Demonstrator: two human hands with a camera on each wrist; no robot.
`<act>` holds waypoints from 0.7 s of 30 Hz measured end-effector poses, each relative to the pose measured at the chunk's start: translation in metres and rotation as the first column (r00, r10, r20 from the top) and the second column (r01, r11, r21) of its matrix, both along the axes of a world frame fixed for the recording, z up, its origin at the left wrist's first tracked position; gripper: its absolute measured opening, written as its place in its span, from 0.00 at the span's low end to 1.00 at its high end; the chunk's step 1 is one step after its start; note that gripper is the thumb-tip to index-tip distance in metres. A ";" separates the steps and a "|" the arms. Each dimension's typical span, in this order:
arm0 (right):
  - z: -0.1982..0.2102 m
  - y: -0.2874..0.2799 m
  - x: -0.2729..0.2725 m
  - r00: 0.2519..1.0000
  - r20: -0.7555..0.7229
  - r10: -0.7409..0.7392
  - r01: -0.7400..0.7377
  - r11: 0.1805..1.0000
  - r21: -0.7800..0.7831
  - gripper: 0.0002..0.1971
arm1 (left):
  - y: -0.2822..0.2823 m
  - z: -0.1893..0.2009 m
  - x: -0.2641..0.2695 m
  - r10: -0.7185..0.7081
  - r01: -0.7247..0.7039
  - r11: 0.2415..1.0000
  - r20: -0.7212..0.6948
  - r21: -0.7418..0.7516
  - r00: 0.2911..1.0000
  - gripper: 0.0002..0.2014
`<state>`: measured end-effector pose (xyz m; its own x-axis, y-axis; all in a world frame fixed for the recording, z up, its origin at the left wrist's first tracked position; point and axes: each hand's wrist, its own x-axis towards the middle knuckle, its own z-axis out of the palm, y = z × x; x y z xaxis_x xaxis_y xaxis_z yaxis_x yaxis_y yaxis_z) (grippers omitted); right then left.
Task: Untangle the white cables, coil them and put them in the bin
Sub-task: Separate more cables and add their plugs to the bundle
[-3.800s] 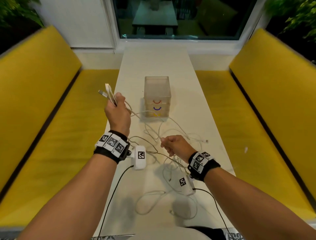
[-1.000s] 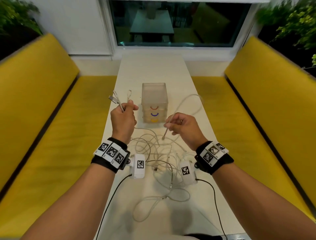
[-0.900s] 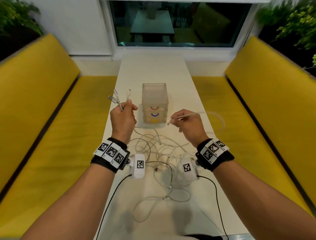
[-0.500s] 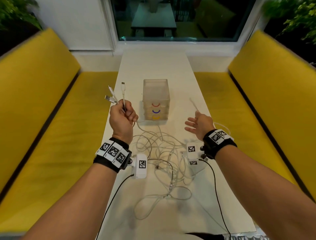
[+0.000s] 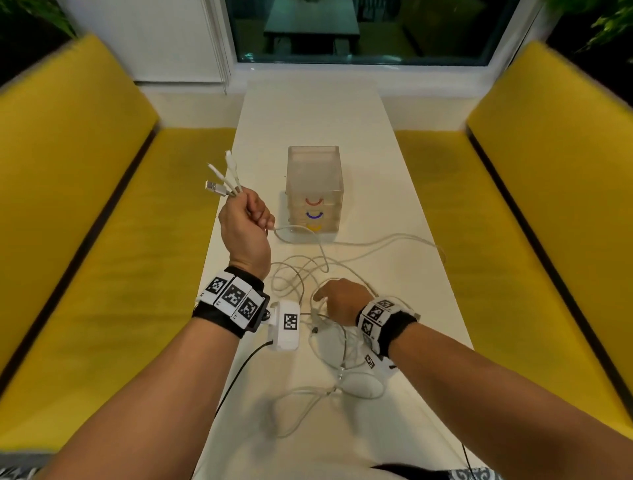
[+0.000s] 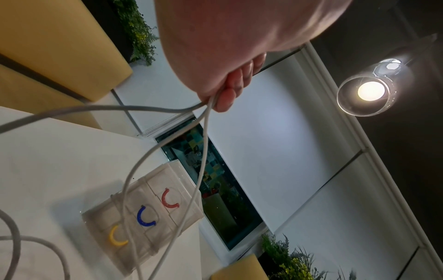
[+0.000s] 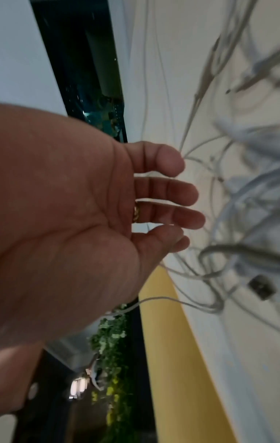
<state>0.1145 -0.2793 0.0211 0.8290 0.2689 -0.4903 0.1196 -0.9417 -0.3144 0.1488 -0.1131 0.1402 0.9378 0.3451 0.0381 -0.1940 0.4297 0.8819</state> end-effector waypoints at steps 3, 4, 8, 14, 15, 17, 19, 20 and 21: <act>-0.013 -0.002 0.000 0.995 0.014 0.100 -0.098 0.991 -0.094 0.20 | 0.000 -0.004 0.000 -0.007 0.007 0.999 0.006 0.033 1.000 0.16; -0.013 -0.001 -0.001 0.992 0.020 0.124 -0.121 0.985 -0.123 0.17 | 0.000 -0.005 0.000 -0.010 0.009 0.999 0.005 0.039 1.000 0.16; -0.013 0.000 -0.001 0.976 0.103 0.193 -0.159 0.948 -0.275 0.11 | 0.001 -0.008 -0.001 -0.011 0.011 0.998 -0.007 0.057 1.000 0.14; 0.010 -0.005 0.002 0.971 0.175 0.161 -0.106 0.952 -0.287 0.03 | 0.000 -0.010 -0.002 -0.015 0.018 0.996 -0.034 0.084 0.999 0.13; 0.018 -0.005 0.002 0.969 0.194 0.150 -0.091 0.955 -0.282 0.05 | 0.000 -0.011 -0.003 -0.017 0.020 0.996 -0.040 0.090 0.999 0.12; 0.035 -0.006 0.002 0.974 0.188 0.128 -0.071 0.955 -0.286 0.10 | 0.000 -0.013 -0.004 -0.018 0.024 0.994 -0.050 0.109 0.999 0.13; 0.054 -0.009 0.003 0.986 0.120 0.116 -0.077 0.955 -0.287 0.12 | 0.000 -0.014 -0.005 -0.019 0.026 0.991 -0.055 0.128 0.998 0.14; 0.063 -0.011 0.003 0.991 0.068 0.111 -0.087 0.953 -0.292 0.13 | 0.000 -0.013 -0.006 -0.019 0.027 0.991 -0.056 0.133 0.998 0.15; 0.072 -0.013 0.005 0.994 0.019 0.106 -0.095 0.951 -0.294 0.13 | 0.000 -0.013 -0.007 -0.019 0.027 0.990 -0.058 0.135 0.998 0.15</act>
